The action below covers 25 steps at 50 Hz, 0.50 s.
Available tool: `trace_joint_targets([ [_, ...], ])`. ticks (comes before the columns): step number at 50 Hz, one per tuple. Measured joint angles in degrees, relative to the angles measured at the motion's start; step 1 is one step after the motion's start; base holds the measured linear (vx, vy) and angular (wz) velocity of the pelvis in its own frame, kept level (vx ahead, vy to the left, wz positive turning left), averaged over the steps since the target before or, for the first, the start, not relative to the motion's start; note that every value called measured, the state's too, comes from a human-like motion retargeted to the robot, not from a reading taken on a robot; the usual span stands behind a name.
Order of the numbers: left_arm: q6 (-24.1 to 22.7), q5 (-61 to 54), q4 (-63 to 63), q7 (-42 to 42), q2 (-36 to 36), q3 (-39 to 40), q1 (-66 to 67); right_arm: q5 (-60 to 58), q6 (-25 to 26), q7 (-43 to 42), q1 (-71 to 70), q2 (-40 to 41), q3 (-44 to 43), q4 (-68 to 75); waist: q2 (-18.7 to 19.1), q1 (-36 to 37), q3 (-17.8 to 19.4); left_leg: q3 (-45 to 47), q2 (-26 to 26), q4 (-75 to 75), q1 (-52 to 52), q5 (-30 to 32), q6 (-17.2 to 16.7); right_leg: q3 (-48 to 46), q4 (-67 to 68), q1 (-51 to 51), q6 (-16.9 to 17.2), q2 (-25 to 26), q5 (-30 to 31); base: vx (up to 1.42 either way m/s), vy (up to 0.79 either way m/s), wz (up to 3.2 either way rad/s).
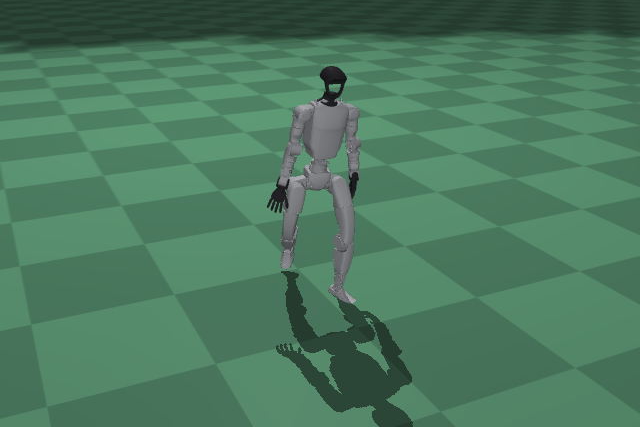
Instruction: Walk run
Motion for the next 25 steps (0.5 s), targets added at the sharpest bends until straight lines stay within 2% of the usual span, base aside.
trace_joint_targets([
  [3, 1.05, -2.98, -0.19, -2.43, 0.7, -1.18, -3.93, 2.1, 1.82, 0.79, 1.93, -0.67, 2.23, 1.63, 0.47, -1.75, 0.48, 4.31, 0.89, -3.59, 6.96, -2.14, -1.54, 1.14, 16.24, -11.07, -2.29, -4.59, -10.69, 0.93, 0.06, -0.69],
  [5, 1.37, -2.48, -2.02, -3.88, 1.32, -2.95, -6.36, 0.99, 1.79, -0.71, 3.55, -0.19, 0.93, 2.51, -0.32, -4.93, 1.18, 4.8, -2.03, -9.04, 12.24, -1.45, -2.74, 2.94, 21.86, -19.69, -0.4, -6.28, -15.44, 0.78, 0.03, 0.39],
  [6, 0.91, -1.89, -3.49, -4.17, 1.65, -4.3, -7.23, 0.61, 2.12, -1.79, 4.26, 0.25, -0.03, 3.18, -0.34, -6.91, 1.32, 4.11, -3.28, -11.28, 14.24, -1.19, -3.05, 3.42, 21.01, -23.09, 0.26, -5.6, -17.19, 0.67, 0.02, 0.89],
  [8, -0.45, -0.44, -6.69, -4.62, 2.36, -7.06, -9.0, 0.5, 2.46, -3.33, 5.64, 0.94, -1.75, 4.49, -0.04, -10.6, 1.38, 2.61, -5.26, -14.57, 17.56, -1.33, -3.52, 2.74, 16.94, -28.77, 0.73, -5.59, -21.01, 0.69, 0.01, 0.98],
  [12, -3.76, 1.81, -13.54, -5.24, 4.56, -10.97, -12.36, 2.26, 0.92, -1.6, 7.54, 1.75, -3.21, 6.01, 0.24, -15.84, 2.12, 0.95, -8.05, -18.02, 23.6, -3.75, -4.07, -1.86, 0.48, -35.95, -4.37, -8.43, -27.51, 0.93, -0.07, 0.64],
  [15, -6.95, 1.61, -19.35, -4.53, 6.44, -12.52, -14.57, 3.83, -0.18, 2.02, 7.43, 2.32, -4.49, 7.05, -1.29, -18.57, 3.3, 0.26, -11.34, -20.45, 29.97, -6.73, -4.59, 1.5, -19.16, -39.94, -6.51, -7.05, -27.7, 0.92, -0.16, 0.45],
  [17, -9.57, -0.04, -20.96, -2.52, 6.48, -13.07, -14.87, 4.63, 0.04, 3.13, 6.7, 2.44, -5.59, 7.56, -1.03, -18.94, 2.95, -0.12, -11.67, -20.89, 32.71, -8.08, -5.89, 4.49, -23.81, -42.72, -6.28, -6.45, -28.27, 1.0, -0.14, 0.27],
  [19, -10.97, -1.86, -20.77, -0.25, 5.55, -12.91, -14.16, 5.68, 0.34, 3.64, 5.92, 1.97, -5.98, 7.54, -0.82, -18.72, 2.28, -0.49, -12.26, -20.01, 34.87, -7.75, -7.86, 4.68, -22.25, -43.68, -8.15, -6.69, -27.11, 1.13, -0.13, 0.11],
  [20, -11.04, -2.6, -20.29, 0.68, 4.87, -12.51, -13.47, 6.17, 0.5, 3.78, 5.43, 1.67, -6.1, 7.39, -0.66, -18.47, 1.85, -0.68, -12.58, -19.21, 35.77, -6.84, -8.94, 4.61, -19.91, -43.67, -9.74, -6.9, -26.02, 1.13, -0.1, -0.28],
  [21, -10.36, -2.72, -19.55, 0.64, 4.08, -11.46, -12.15, 6.35, 0.8, 3.59, 4.92, 1.47, -6.26, 7.06, -0.84, -17.64, 1.23, -0.36, -13.47, -17.96, 36.55, -4.15, -9.98, -1.23, -18.17, -42.22, -10.86, -8.04, -24.49, 1.14, -0.08, -0.41],
  [22, -9.57, -2.52, -18.81, 0.41, 3.15, -10.16, -10.77, 6.54, 1.12, 3.39, 4.22, 1.3, -6.48, 6.69, -0.9, -17.41, 0.96, -0.42, -14.27, -16.26, 37.18, -0.54, -10.89, -2.9, -15.79, -41.71, -11.52, -8.89, -23.26, 1.09, -0.05, -0.18],
  [23, -8.58, -1.68, -18.07, -0.2, 1.92, -8.36, -9.27, 6.77, 1.49, 3.16, 3.15, 1.21, -6.8, 6.27, -0.73, -18.38, 1.38, -1.26, -14.87, -13.7, 37.49, 4.95, -11.56, 3.78, -12.11, -43.06, -11.25, -9.13, -22.62, 1.05, -0.02, 0.22],
  [25, -7.21, -0.6, -15.67, -0.7, -0.15, -6.03, -6.27, 7.58, 1.82, 2.39, 1.53, 1.2, -6.99, 5.49, -1.22, -19.32, 1.0, 1.56, -14.66, -7.21, 36.52, 17.09, -11.34, 6.47, -9.08, -41.06, -11.16, -11.29, -25.12, 1.16, -0.05, 0.26],
])
